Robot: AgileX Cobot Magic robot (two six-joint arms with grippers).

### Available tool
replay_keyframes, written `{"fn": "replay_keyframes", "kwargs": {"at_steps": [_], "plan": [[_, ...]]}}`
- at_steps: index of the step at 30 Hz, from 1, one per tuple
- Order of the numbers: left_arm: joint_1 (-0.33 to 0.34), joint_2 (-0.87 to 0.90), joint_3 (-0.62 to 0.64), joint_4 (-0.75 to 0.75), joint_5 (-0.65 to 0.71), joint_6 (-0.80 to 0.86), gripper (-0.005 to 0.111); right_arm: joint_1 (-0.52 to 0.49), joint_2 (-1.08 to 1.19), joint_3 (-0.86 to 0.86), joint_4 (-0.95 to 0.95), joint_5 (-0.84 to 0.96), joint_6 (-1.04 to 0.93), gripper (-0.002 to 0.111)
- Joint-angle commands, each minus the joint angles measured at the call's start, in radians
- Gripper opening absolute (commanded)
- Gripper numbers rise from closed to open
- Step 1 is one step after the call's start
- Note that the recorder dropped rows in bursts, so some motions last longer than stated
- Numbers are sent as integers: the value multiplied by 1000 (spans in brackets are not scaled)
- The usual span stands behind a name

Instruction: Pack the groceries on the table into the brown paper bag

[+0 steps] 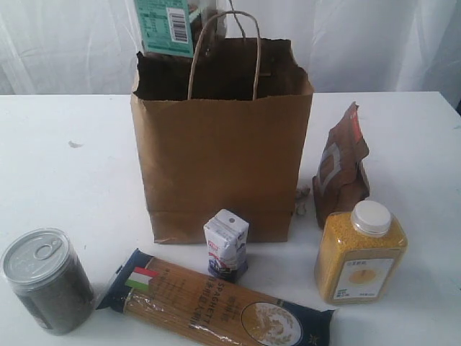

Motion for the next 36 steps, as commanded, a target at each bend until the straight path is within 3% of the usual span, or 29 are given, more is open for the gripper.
{"fn": "replay_keyframes", "kwargs": {"at_steps": [1, 7, 16, 26, 36], "plan": [[-2, 26, -6, -65, 13, 15, 0, -3, -6, 4, -3, -4, -10, 0], [-6, 34, -6, -168, 58, 68, 0, -3, -6, 4, -3, -2, -10, 0], [-13, 79, -4, -104, 153, 59, 0, -3, -6, 4, -3, -4, -10, 0], [-13, 149, -2, -21, 153, -6, 0, -3, -6, 4, -3, -4, -10, 0], [-39, 130, 143, -3, 153, -13, 0, -3, -6, 4, -3, -2, -10, 0]]}}
